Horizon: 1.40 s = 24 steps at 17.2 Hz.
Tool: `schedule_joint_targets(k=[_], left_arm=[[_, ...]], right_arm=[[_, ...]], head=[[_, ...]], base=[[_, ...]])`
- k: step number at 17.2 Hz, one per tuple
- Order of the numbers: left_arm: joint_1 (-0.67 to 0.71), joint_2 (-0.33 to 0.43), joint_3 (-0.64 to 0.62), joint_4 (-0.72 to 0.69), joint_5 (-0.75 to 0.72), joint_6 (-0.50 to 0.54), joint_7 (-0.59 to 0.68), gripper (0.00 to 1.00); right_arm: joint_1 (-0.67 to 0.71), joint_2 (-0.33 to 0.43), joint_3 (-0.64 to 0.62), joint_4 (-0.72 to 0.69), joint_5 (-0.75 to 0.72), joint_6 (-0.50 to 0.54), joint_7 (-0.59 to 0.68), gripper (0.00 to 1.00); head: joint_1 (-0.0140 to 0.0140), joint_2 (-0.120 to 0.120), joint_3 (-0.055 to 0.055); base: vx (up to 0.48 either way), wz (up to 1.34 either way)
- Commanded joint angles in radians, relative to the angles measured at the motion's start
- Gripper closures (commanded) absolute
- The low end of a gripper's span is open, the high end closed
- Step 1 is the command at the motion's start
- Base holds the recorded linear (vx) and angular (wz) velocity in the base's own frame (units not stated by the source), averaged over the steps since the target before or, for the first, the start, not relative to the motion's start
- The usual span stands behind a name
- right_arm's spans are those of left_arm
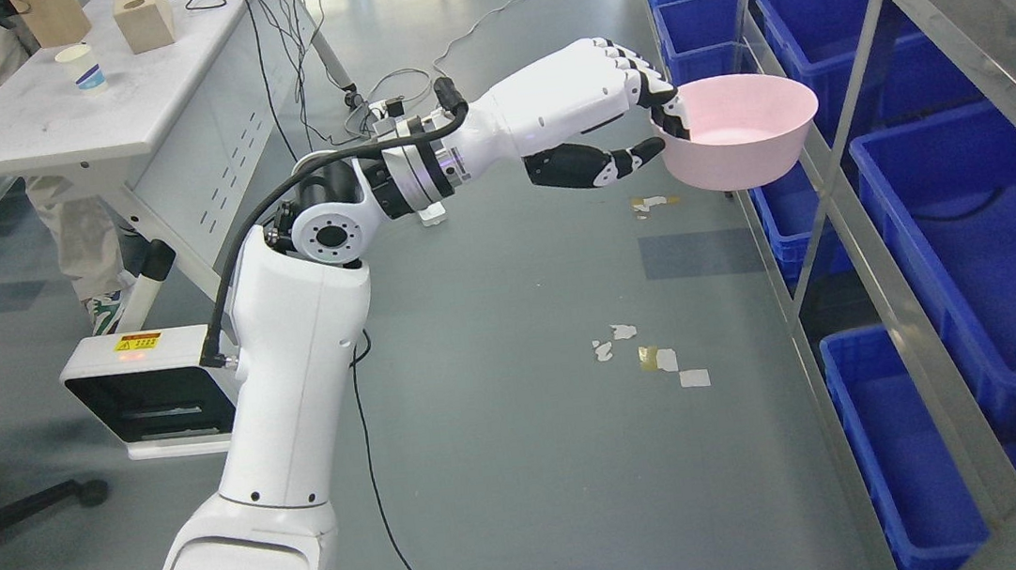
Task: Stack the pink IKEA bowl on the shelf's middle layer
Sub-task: 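Hold the pink bowl raised with the left hand while the robot turns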
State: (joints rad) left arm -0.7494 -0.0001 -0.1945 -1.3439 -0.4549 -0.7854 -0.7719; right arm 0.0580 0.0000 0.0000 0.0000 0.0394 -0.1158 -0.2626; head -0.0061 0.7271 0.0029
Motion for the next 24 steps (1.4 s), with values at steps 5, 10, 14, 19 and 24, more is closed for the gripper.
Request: schedule_joint_targets(k=[5, 10, 14, 19, 24], left_arm=[[0.001, 0.018, -0.011, -0.015, 0.004, 0.000, 0.000, 0.98], [0.001, 0.018, -0.011, -0.015, 0.004, 0.000, 0.000, 0.98], [0.001, 0.018, -0.011, -0.015, 0.004, 0.000, 0.000, 0.98], [-0.001, 0.018, -0.013, -0.015, 0.004, 0.000, 0.000, 0.98], [-0.001, 0.018, -0.026, -0.014, 0.004, 0.000, 0.000, 0.98]], right_arm=[[0.000, -0.017, 0.005, -0.017, -0.001, 0.001, 0.000, 0.00], [0.000, -0.017, 0.003, -0.017, 0.001, 0.001, 0.000, 0.00], [0.000, -0.017, 0.003, -0.017, -0.001, 0.001, 0.000, 0.00], [0.000, -0.017, 0.005, -0.017, 0.001, 0.001, 0.000, 0.00], [0.000, -0.017, 0.003, -0.017, 0.001, 0.001, 0.000, 0.00]], head=[[0.0000, 0.000, 0.000], [0.0000, 0.000, 0.000], [0.0000, 0.000, 0.000], [0.0000, 0.000, 0.000], [0.0000, 0.000, 0.000]], base=[[0.380, 0.18], [0.379, 0.13], [0.409, -0.04], [0.427, -0.08], [0.381, -0.04]])
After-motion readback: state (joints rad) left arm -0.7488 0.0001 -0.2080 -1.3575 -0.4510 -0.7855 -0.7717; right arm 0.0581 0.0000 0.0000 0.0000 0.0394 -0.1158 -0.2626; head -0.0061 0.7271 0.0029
